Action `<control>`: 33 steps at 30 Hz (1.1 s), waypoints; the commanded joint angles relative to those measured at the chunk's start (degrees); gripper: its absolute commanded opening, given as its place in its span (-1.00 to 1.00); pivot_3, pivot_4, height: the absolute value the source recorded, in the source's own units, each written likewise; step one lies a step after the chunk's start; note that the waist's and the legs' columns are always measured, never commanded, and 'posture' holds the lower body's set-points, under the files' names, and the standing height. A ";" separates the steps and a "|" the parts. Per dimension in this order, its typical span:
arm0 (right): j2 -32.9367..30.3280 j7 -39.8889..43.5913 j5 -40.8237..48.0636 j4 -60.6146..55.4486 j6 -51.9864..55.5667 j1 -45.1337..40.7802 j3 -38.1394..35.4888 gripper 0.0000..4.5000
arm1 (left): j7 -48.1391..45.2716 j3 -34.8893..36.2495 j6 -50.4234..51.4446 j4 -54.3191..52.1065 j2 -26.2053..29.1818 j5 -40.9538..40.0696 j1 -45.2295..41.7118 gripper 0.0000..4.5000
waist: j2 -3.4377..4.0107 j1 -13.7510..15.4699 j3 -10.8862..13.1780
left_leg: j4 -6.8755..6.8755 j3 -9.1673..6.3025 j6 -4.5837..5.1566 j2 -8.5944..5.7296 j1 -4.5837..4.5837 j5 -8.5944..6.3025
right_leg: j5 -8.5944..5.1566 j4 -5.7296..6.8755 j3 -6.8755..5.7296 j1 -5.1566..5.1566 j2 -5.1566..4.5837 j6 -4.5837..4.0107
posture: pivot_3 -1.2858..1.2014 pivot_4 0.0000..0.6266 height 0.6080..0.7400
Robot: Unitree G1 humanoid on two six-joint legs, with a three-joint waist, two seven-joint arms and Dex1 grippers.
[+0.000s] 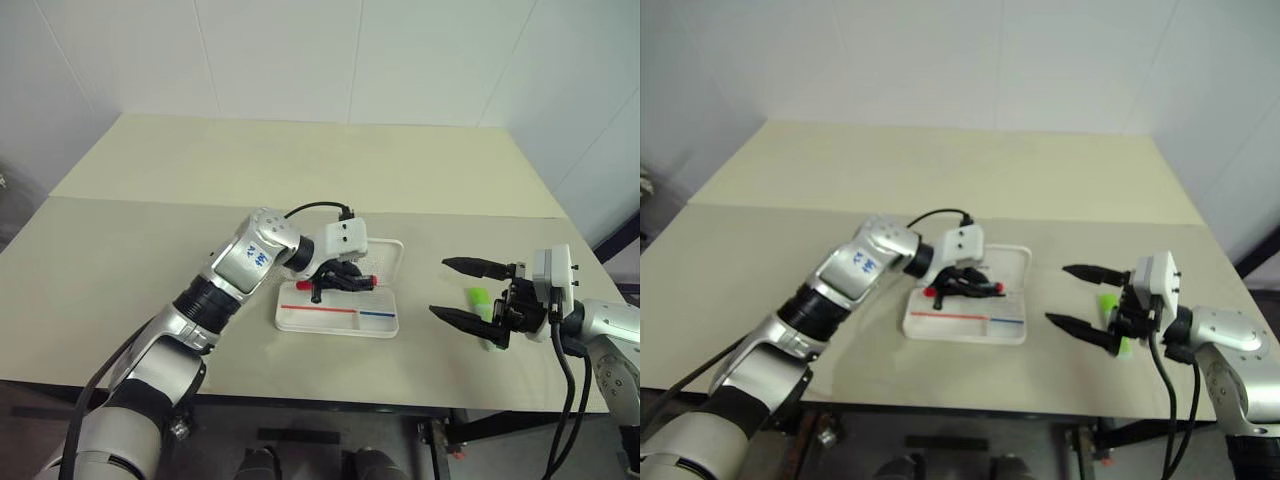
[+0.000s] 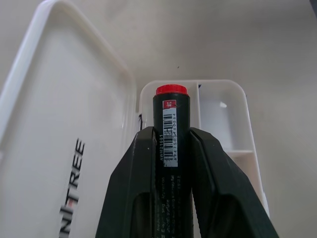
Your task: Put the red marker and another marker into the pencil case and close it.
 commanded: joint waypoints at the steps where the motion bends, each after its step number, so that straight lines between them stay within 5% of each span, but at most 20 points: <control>1: 0.04 -0.54 0.25 -2.11 -0.76 0.20 -1.80 1.00 | -0.14 -0.30 -3.13 1.31 -1.20 1.54 -0.47 -0.72 | 0.00 0.03 0.00 | 0.00 0.00 0.00 0.00 0.00 0.00 | 0.00 0.00 0.00 0.00 0.00 0.00 | 0.03 -0.52 1.00; 5: 0.05 -0.94 0.11 -2.33 -0.67 0.38 -1.89 1.00 | -0.53 -0.24 -4.10 3.14 -1.95 2.59 -0.77 -0.72 | 0.00 0.01 0.00 | 0.01 0.01 0.00 0.00 0.00 0.00 | 0.00 0.00 0.02 0.00 0.00 0.00 | 0.03 -0.52 1.00; 17: -0.12 -1.74 -0.10 -2.45 -0.77 0.93 -2.10 1.00 | -2.04 0.63 -4.62 4.60 -2.59 3.74 -0.73 0.99 | 0.00 0.04 0.00 | 0.00 0.03 0.02 0.00 0.00 -0.01 | 0.00 0.00 0.03 0.00 0.01 0.01 | 0.03 -0.52 1.00; 25: 0.12 -4.02 -3.20 -1.82 -1.20 2.36 -1.63 1.00 | -1.58 6.20 -4.99 0.34 -3.02 -0.43 1.59 0.99 | 0.00 0.11 0.00 | 0.00 0.02 0.02 0.00 0.00 -0.01 | -0.01 0.00 0.03 0.00 0.01 0.01 | 0.03 -0.52 1.00; 33: 4.48 -14.81 -10.21 -1.91 -2.83 4.01 -1.65 1.00 | -4.12 13.44 -6.01 -6.00 -2.42 -8.93 9.15 0.99 | 0.02 -0.02 -0.01 | 0.01 0.04 0.02 0.01 0.06 -0.01 | 0.00 0.08 0.06 0.00 0.00 0.01 | 0.03 -0.52 1.00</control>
